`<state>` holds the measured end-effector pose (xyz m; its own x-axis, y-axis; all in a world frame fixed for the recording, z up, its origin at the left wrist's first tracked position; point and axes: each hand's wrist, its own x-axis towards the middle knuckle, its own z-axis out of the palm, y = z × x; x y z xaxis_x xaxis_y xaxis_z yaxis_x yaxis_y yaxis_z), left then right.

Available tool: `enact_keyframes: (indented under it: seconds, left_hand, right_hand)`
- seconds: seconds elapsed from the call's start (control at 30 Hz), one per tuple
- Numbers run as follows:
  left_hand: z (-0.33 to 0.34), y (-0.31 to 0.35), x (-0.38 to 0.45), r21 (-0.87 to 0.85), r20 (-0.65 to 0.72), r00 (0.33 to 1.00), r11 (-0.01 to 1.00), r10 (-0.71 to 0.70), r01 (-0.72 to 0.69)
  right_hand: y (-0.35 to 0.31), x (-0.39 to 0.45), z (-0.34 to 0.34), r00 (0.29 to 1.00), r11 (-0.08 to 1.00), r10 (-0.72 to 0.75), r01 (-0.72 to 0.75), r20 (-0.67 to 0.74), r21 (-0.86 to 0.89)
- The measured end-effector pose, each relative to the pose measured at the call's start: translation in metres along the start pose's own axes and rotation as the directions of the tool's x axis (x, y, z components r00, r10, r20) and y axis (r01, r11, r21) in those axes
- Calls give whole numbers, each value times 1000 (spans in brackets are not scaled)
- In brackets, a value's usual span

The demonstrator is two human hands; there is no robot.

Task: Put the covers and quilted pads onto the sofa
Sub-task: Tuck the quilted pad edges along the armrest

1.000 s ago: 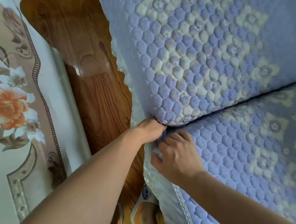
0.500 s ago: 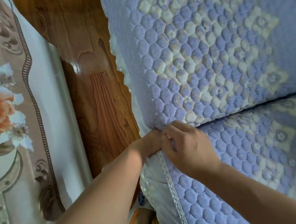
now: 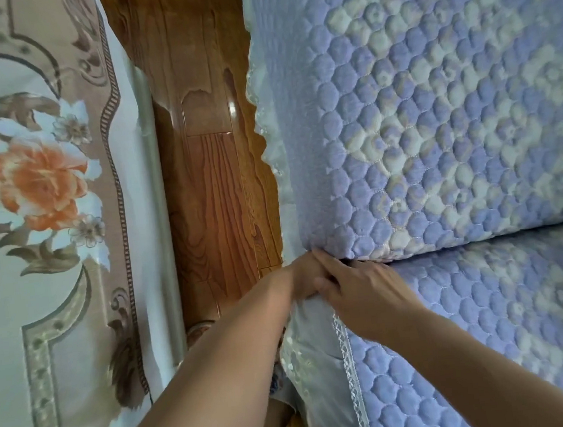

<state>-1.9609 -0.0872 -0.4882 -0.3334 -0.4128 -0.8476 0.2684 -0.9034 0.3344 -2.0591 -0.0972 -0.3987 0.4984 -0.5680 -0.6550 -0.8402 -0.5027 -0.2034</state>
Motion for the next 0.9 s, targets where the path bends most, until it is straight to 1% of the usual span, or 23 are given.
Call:
enact_keyframes:
  seconds: [0.03,0.07,0.13,0.2,0.23,0.27,0.33,0.4,0.43,0.47,0.5,0.53,0.57,0.6,0.63,0.67,0.7,0.73,0.8,0.87,0.9]
  left_hand:
    - [-5,-6,5,19,-33,998,998,56,-56]
    - [-13,-14,9,44,-36,996,996,80,-79]
    - [-29,-27,9,-66,-115,990,994,80,-88]
    - [-42,-44,9,-217,-271,961,969,58,-120]
    - [-44,-51,9,-244,-321,945,959,61,-145]
    - [-44,-58,6,-222,-336,939,964,68,-149]
    - [-37,-60,2,-146,-309,950,985,43,-92]
    - [-31,-52,7,2,-277,958,997,71,-73]
    - [-30,-45,12,117,-299,947,990,115,-83]
    - [-29,-36,15,269,-316,935,960,162,-75]
    - [-27,-28,18,383,-338,915,920,219,-79]
    - [-25,-24,22,444,-337,905,891,261,-92]
    - [-22,-21,26,428,-301,923,899,241,-95]
    - [-20,-18,26,416,-227,957,907,179,-71]
    - [-18,-19,26,400,-186,968,913,170,-84]
    - [-18,-18,29,413,-154,977,908,148,-73]
    - [-20,-14,31,493,-136,982,869,129,-46]
    - [-19,-5,26,611,-120,991,792,64,23]
    - [-23,10,16,705,-260,965,675,-36,215]
    - [-33,8,10,776,-344,938,552,-36,305]
    - [-41,3,8,728,-436,899,577,-28,371]
  right_hand:
    - [1,3,0,999,999,-7,9,39,-46]
    - [3,7,1,997,998,21,-17,70,-67]
    - [2,14,0,989,995,76,-68,125,-70]
    - [-4,12,-5,985,989,122,-109,124,-105]
    - [-3,10,-4,983,985,142,-129,112,-113]
    - [-4,9,-4,981,982,159,-146,110,-120]
    - [-2,9,-1,981,980,180,-172,77,-96]
    - [0,10,3,980,979,194,-191,39,-76]
    - [1,9,7,978,976,209,-209,-14,-52]
    - [2,8,11,971,974,221,-225,-95,-29]
    - [3,6,16,958,973,224,-231,-180,-18]
    - [3,5,20,945,972,222,-234,-241,-22]
    - [5,4,24,930,972,211,-231,-301,-31]
    - [7,5,27,917,971,209,-234,-340,-37]
    - [8,6,29,914,972,208,-234,-349,-33]
    - [8,7,29,917,970,221,-241,-332,-20]
    - [8,8,29,926,970,232,-244,-297,-5]
    - [7,10,27,937,965,256,-262,-237,5]
    - [6,11,19,952,961,277,-278,-130,7]
    - [5,10,12,967,968,253,-252,-40,15]
    - [4,11,9,969,969,246,-246,17,14]
